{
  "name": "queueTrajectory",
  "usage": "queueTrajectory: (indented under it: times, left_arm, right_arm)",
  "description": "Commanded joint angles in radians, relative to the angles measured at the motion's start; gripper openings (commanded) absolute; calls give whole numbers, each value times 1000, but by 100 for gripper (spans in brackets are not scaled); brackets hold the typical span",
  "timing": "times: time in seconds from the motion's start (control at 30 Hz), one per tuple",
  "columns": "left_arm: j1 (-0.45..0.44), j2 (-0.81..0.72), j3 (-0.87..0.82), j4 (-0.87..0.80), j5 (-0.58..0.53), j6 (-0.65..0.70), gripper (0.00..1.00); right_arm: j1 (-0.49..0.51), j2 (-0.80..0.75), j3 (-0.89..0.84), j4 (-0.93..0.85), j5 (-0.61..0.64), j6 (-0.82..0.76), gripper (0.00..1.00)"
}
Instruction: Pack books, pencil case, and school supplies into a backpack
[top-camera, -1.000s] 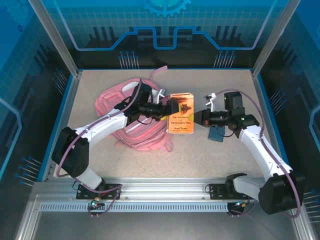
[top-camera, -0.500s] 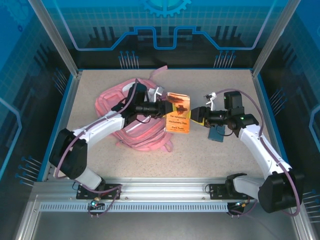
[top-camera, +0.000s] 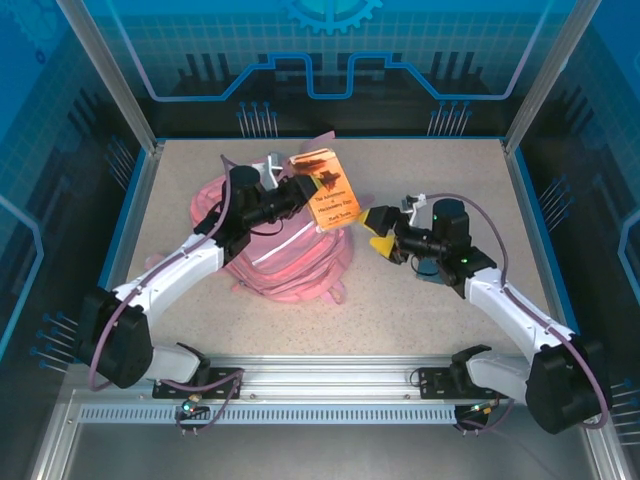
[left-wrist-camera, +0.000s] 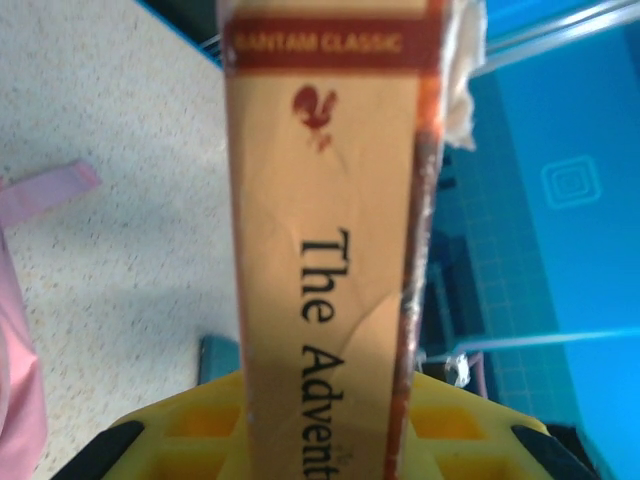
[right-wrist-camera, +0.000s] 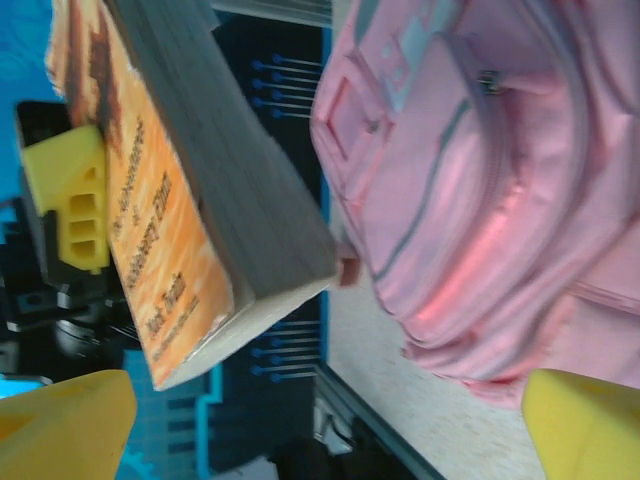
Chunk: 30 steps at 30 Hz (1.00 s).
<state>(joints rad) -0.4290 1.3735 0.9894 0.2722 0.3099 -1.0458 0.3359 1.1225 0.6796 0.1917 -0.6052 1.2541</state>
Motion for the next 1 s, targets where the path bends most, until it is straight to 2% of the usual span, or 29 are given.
queueTrajectory:
  times: [0.0,0.23,0.53,0.7,0.97]
  left_arm:
    - [1,-27,-29,161,-82,-85,25]
    - [1,-10,-47,235,-91,-151,25]
    - [1,30,-70,316,-77,-231,25]
    - [1,32,-80,304,-86,-244,25]
    - [2,28,-88,280,-99,-241,25]
  right_arm:
    - [51,17,-7,233,77,167,100]
    - [112,120,15,425,126,287,100]
    - [164,273,79,589,164,380,99]
    - [168,326,58,745,211,467,86]
    - [171,297,37,701,237,452,49]
